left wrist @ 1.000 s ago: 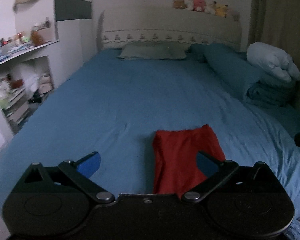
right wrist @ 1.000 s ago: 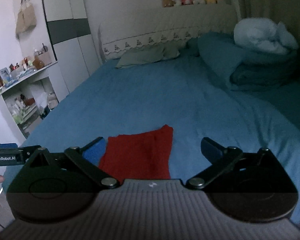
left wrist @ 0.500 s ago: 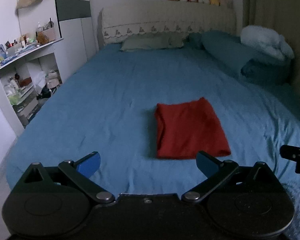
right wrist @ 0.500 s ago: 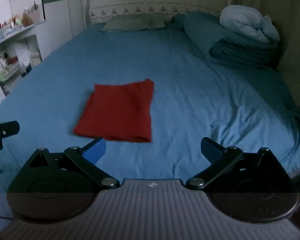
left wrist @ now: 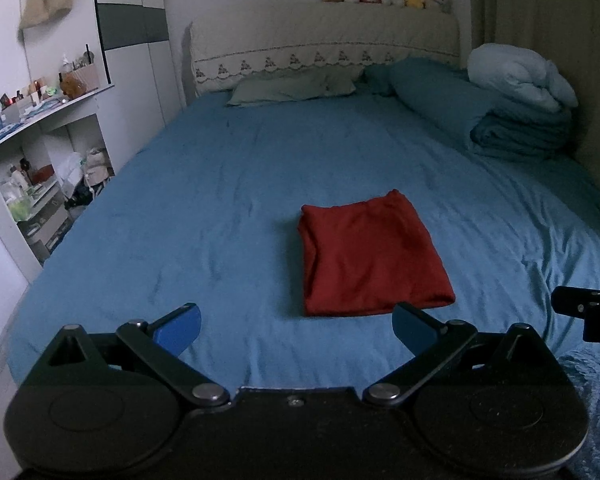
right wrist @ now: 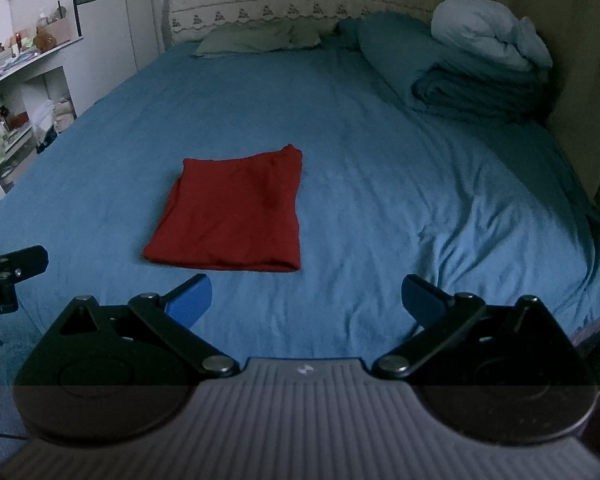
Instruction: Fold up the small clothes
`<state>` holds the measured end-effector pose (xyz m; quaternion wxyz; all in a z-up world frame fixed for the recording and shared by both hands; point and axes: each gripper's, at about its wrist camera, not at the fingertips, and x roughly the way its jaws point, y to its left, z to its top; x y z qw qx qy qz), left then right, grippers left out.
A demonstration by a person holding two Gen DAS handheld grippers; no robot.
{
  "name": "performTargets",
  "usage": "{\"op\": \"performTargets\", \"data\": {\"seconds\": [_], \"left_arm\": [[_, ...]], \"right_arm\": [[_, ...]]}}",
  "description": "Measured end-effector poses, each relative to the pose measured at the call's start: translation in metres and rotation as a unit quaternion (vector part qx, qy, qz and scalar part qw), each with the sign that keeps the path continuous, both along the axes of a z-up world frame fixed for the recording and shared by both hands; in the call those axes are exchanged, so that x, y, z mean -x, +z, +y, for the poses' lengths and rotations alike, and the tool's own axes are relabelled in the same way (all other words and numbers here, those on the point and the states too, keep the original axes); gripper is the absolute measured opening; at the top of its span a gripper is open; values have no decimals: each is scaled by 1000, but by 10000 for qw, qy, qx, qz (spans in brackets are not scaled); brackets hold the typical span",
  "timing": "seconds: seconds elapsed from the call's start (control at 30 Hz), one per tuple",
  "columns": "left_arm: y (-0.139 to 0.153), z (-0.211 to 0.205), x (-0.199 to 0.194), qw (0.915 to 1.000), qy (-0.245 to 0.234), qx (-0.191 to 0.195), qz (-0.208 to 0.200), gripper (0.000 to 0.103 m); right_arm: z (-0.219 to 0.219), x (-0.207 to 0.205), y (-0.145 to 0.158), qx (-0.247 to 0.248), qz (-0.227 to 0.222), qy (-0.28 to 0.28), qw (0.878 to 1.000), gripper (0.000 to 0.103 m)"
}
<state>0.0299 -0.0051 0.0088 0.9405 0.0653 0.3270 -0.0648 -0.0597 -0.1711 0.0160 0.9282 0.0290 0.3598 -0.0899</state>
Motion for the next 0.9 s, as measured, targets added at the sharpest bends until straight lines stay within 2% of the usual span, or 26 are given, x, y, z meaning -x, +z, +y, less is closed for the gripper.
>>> {"op": "performTargets", "data": {"seconds": [0.9], "left_arm": [[5, 4, 1, 9999, -88, 30, -71, 103]], "right_arm": [[0, -1, -3, -57, 27, -78, 9999, 103]]}}
